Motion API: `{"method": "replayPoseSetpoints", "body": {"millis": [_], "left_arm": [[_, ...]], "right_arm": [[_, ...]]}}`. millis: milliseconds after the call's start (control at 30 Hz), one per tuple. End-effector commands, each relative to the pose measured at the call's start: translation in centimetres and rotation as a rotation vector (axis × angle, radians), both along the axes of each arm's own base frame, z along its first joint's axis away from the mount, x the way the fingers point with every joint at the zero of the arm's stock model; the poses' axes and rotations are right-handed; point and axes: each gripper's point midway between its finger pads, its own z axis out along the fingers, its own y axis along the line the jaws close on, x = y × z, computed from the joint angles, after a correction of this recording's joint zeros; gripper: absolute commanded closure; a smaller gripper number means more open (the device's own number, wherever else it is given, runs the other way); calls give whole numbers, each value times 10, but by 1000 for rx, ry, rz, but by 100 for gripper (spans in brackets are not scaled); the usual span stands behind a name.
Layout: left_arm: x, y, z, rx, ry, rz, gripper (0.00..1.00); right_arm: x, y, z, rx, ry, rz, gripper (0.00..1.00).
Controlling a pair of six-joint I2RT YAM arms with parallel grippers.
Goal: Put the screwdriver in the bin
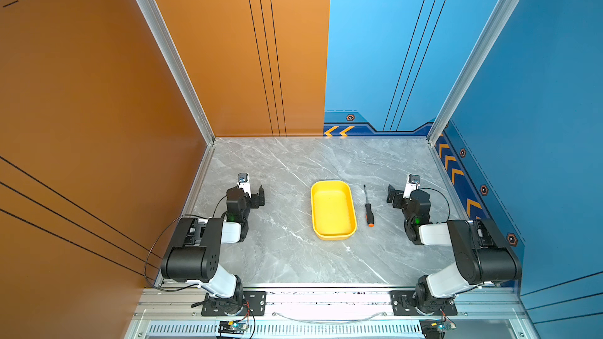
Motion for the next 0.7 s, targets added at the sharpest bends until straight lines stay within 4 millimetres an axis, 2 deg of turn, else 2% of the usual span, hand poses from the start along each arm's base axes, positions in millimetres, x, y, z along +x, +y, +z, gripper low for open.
{"method": "replayPoseSetpoints", "body": {"millis": [0, 467, 667], "left_arm": [[-2, 2, -1, 27, -3, 20, 2], [-3, -5, 1, 30, -10, -23, 2], [-11, -5, 18, 40, -56, -13, 2]], "right_arm": [[2, -1, 2, -20, -6, -12, 0], [0, -1, 4, -34, -22, -21, 0], [-6, 2, 17, -34, -51, -6, 0]]}}
